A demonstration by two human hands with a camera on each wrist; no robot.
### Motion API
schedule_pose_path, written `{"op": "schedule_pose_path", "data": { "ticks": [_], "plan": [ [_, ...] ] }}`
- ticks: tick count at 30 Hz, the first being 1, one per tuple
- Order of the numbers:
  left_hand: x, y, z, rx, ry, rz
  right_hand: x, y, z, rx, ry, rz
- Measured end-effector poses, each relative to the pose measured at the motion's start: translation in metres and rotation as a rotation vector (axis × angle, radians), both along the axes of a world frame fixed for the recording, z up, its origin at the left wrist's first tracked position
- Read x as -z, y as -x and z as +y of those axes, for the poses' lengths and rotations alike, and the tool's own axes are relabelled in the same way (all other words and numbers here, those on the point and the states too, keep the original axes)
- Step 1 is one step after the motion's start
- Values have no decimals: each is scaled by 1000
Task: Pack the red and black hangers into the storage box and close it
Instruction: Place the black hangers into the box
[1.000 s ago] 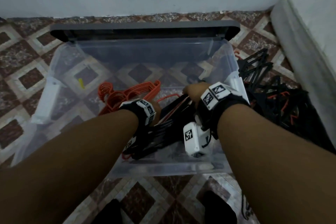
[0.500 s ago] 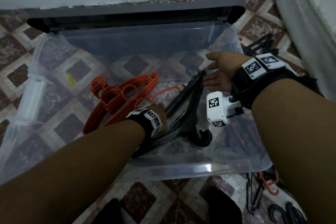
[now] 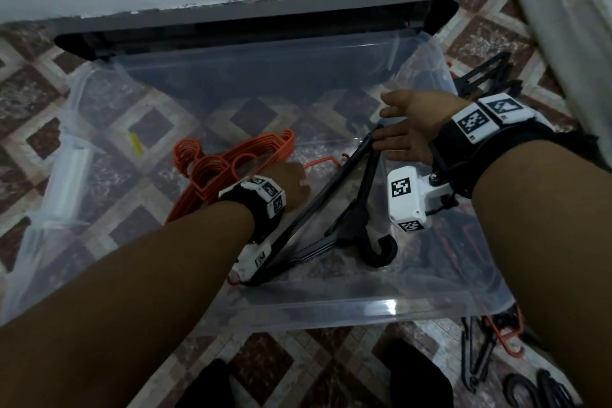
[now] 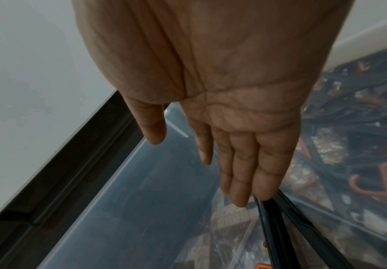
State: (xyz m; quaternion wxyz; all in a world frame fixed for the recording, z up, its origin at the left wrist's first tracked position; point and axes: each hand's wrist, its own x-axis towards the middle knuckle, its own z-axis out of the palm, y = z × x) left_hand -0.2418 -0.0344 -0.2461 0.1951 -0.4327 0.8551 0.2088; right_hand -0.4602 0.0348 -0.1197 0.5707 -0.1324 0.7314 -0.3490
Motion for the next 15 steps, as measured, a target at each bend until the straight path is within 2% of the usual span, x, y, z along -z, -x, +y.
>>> {"op": "schedule_pose_path", "data": {
  "ticks": [3, 5, 6, 9, 11, 13, 15],
  "plan": [
    [-24, -13, -25, -191, 435, 99, 0, -1, 1, -11, 3, 27],
    [-38, -30, -38, -374, 541, 106, 1, 0, 1, -9, 7, 49],
    [-40, -38, -43, -383, 501, 28, 1, 0, 1, -7, 9, 56],
    [-31, -55, -46, -216, 269, -178, 1, -2, 1, -8, 8, 68],
    [-27, -62, -47, -260, 181, -140, 0, -4, 1, -4, 6, 83],
    [-31, -68, -49, -278, 202, -49, 2, -5, 1, -3, 7, 93],
    [-42, -74, -47, -192, 200, -30, 3, -9, 1, -23, -2, 92]
  ]
}}
